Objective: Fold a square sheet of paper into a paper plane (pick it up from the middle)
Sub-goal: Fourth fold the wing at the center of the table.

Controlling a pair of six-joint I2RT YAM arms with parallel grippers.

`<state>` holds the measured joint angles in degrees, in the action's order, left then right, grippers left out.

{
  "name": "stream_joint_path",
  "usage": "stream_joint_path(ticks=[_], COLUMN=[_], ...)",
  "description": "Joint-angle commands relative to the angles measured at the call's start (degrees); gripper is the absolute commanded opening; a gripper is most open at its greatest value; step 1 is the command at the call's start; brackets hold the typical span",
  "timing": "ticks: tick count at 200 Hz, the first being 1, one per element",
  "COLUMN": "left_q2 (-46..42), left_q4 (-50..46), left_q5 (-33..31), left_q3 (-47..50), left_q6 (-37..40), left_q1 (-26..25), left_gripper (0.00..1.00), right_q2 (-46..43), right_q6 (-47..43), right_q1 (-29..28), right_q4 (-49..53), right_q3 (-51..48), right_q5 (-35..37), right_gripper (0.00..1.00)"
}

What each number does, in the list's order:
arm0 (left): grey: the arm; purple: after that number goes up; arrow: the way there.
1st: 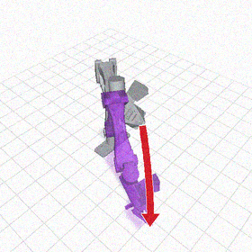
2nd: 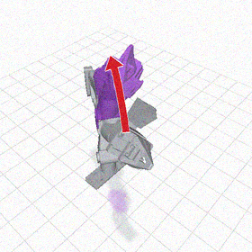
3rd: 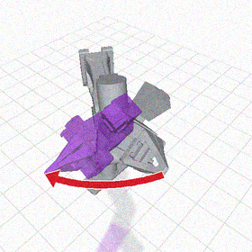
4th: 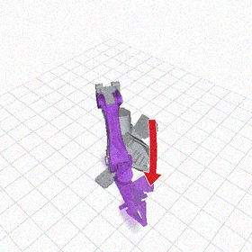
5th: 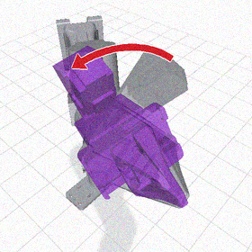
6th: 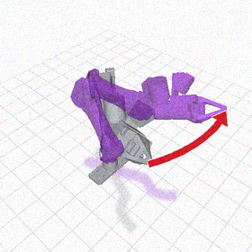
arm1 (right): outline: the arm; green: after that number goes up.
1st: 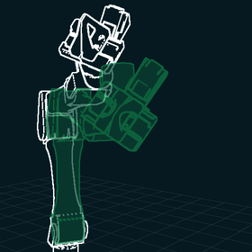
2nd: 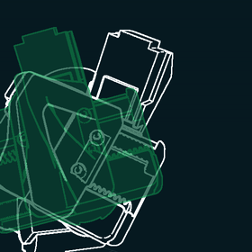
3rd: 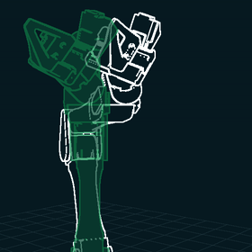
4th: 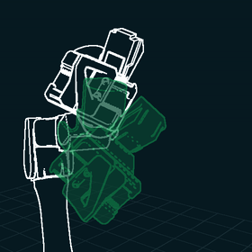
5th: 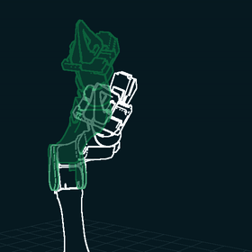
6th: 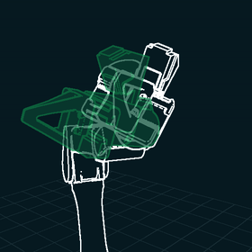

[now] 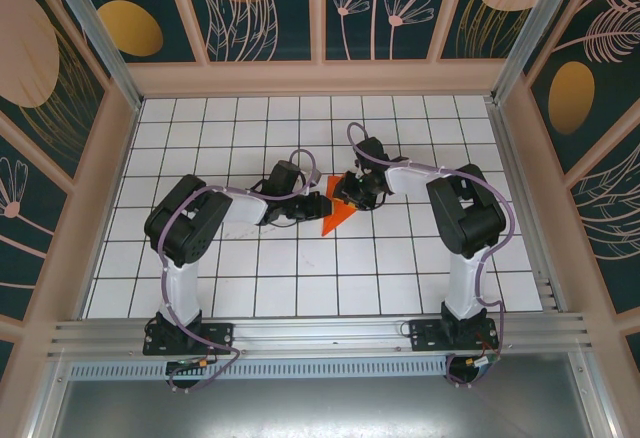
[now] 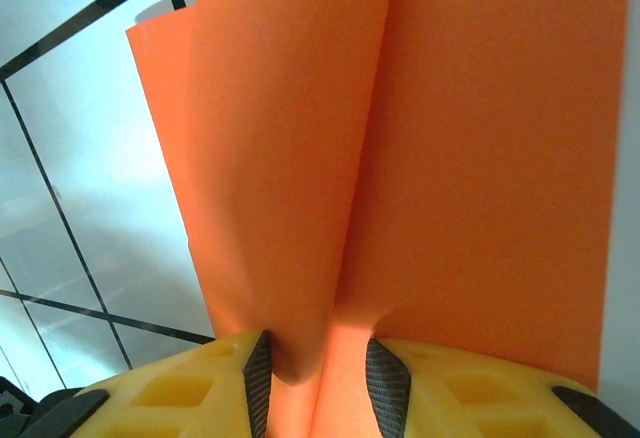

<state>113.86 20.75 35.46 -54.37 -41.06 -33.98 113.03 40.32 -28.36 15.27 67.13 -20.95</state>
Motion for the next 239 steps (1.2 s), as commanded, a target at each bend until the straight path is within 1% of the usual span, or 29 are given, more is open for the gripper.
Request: stream_joint_path(ticks=[1, 100, 157, 206, 239], left_q2=[0.94, 1.44, 2.05, 2.21, 2.5], left_q4=[0.96, -0.25, -1.88, -5.71, -9.32], left_q5=[1.44, 0.52, -0.34, -3.03, -5.65], left_q3=[-1.0, -1.0, -1.0, -1.0, -1.0], left_q6=[-0.81, -0.65, -0.28, 0.73, 1.8], left_q1=[0.1, 0.07, 0.11, 0.09, 0.14], left_gripper=[0.18, 0.18, 0.17, 0.14, 0.1], right_q2=[11.22, 12.95, 13.27, 13.1, 12.4], right_q6=[-1.99, -2.39, -2.34, -2.17, -2.13], right_q1=[-1.52, -2.05, -2.23, -2.23, -2.31], right_q4=[4.76, 6.47, 6.71, 6.89, 7.05], right_q3=[-4.29, -2.9, -2.62, -2.42, -2.1], right_q5=[9.96, 11.27, 11.28, 11.09, 11.01], right_gripper=[0.38, 0.39, 0.39, 0.39, 0.39])
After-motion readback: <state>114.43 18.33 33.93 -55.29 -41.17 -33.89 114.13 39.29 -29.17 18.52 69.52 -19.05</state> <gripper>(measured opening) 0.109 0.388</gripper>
